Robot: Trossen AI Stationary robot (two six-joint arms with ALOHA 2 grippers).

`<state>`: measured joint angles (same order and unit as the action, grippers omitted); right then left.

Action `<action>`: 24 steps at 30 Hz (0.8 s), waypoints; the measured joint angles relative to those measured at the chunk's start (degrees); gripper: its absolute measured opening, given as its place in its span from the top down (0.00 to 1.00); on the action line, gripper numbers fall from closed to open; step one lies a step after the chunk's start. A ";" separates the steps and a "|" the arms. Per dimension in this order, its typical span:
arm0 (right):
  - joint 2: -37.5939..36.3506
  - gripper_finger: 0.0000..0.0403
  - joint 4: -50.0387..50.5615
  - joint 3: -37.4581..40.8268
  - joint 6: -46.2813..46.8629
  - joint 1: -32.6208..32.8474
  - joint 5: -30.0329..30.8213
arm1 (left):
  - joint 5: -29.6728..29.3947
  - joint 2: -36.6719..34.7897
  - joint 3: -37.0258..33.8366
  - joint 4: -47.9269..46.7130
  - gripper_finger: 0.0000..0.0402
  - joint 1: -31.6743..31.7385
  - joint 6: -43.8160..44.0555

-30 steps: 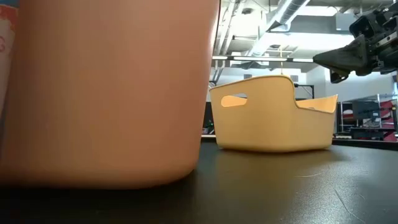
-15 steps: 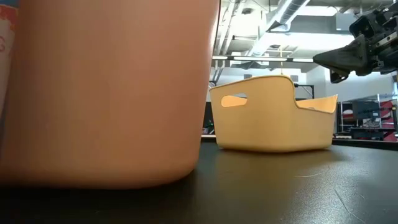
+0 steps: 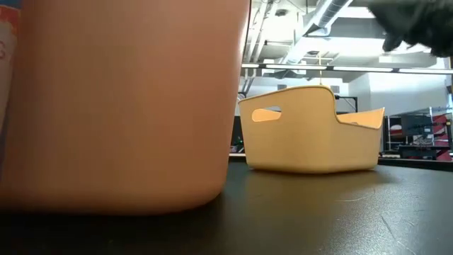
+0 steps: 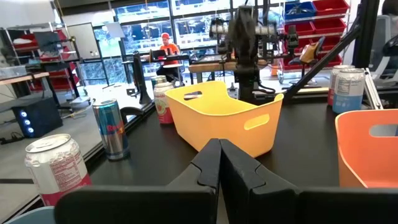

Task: Sort soda cans
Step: Put the pink soda can into the yellow bin

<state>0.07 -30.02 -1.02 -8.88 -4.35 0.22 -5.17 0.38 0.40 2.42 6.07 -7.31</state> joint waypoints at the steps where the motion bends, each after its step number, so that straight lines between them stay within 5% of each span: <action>1: 0.00 0.92 -3.69 0.02 -0.02 -0.44 0.04 | 0.02 0.00 0.00 0.00 0.99 0.00 0.00; 6: 0.00 0.92 -12.39 -1.94 3.17 -3.79 3.69 | 0.02 0.00 0.00 0.00 0.99 0.00 0.00; 12: 0.71 0.92 2.26 -9.37 12.29 -9.13 15.06 | 0.02 0.00 0.00 0.00 0.99 0.00 0.00; 24: 12.53 0.92 29.31 -26.94 14.51 -20.52 16.68 | -1.34 0.00 0.00 0.56 0.99 0.02 -3.04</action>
<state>12.60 -0.72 -27.95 5.63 -24.88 16.91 -6.50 0.38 0.40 2.97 6.09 -10.35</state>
